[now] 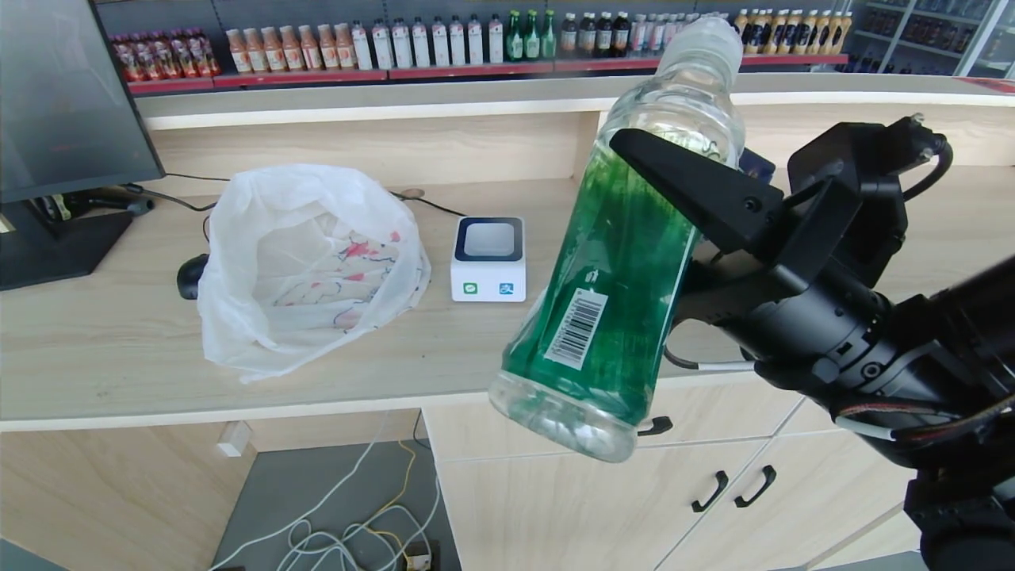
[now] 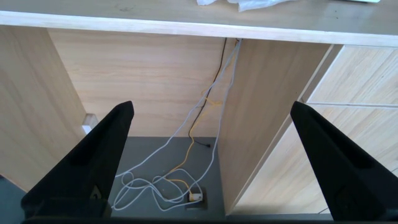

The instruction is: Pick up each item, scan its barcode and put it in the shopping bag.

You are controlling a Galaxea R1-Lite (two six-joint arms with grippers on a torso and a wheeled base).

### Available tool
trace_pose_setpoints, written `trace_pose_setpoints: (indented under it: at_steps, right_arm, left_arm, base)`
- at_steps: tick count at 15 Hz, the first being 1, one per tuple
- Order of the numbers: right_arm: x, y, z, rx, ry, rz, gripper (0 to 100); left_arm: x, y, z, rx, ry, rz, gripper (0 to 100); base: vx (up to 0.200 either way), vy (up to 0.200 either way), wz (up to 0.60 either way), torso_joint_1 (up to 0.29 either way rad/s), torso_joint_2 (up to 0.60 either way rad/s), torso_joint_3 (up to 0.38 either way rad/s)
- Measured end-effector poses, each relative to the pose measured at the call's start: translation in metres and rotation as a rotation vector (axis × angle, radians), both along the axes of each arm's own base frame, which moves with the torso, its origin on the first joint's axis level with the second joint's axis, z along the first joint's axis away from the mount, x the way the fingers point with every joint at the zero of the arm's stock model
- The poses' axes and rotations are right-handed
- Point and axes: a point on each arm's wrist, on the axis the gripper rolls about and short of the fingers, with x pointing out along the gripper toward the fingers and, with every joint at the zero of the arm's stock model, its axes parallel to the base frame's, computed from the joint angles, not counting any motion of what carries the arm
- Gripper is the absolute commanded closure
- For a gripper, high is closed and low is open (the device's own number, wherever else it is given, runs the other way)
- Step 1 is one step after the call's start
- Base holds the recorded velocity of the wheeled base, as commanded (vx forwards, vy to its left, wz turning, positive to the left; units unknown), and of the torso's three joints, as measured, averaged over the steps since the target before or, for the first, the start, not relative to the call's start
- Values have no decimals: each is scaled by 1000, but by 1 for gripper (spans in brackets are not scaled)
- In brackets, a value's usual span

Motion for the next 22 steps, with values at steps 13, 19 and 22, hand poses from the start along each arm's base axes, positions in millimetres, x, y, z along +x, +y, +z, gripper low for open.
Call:
trace_pose_setpoints:
  at_steps: [13,19,22]
  right_arm:
    - [-8,-6,-1,-10,1,5,100]
    - [-12,-6,-1,-75,-142,-68,100]
    - [-9,-3,-10,-192,-309,-216,100]
  left_arm:
    - [0,0,0,0,0,0,0]
    - [0,0,0,0,0,0,0]
    - [0,0,0,0,0,0,0]
  base:
    - [0,0,0,0,0,0]
    - [0,0,0,0,0,0]
    - [0,0,0,0,0,0]
